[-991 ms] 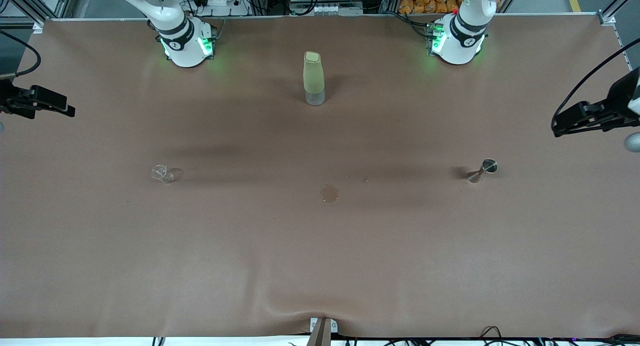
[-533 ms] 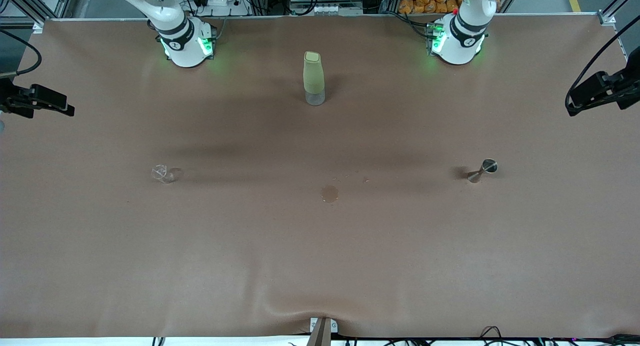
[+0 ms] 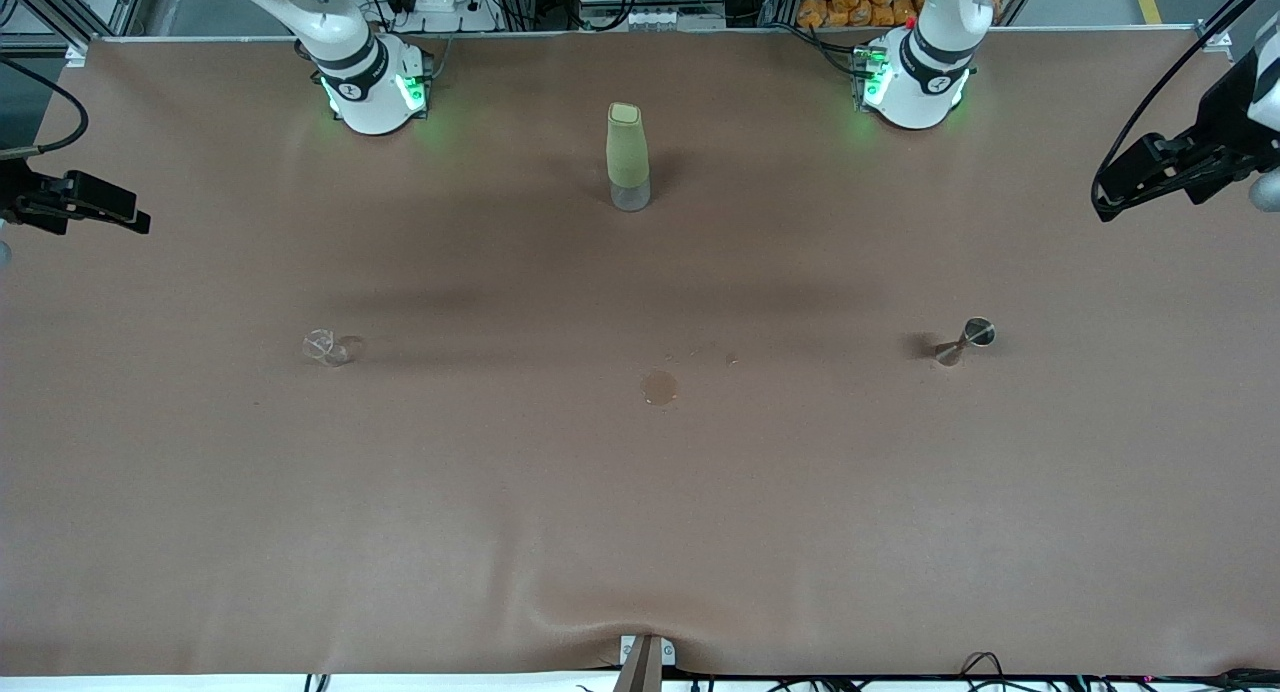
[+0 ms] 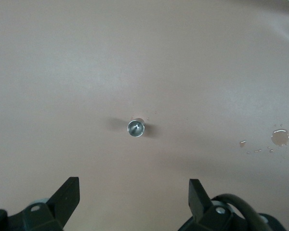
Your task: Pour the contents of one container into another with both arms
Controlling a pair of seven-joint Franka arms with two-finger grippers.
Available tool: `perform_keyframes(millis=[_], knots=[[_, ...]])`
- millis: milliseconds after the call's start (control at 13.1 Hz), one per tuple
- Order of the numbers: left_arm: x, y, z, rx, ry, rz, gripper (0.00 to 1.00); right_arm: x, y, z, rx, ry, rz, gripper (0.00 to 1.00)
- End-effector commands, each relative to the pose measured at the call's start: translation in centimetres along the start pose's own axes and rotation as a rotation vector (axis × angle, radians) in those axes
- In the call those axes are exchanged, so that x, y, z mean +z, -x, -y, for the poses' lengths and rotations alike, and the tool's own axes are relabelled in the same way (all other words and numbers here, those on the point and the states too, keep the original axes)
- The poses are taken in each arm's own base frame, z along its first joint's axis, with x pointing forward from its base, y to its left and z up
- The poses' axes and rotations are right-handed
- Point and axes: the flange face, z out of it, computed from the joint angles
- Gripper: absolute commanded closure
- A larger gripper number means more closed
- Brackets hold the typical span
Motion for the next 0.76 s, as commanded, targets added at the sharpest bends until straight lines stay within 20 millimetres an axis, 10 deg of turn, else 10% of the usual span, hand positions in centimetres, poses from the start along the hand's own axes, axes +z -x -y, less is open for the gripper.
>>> perform_keyframes(millis=[0,686], knots=[[-0.6,-0.7,0.4,0.012,0.007,-0.018,0.0,-0.5,0.9,0.2,0.011,0.022,-0.009,0.0],[1.7,0.9,0.6,0.064,-0.036,0.166,0.0,-0.4,0.8,0.5,0.008,0.022,-0.005,0.0]])
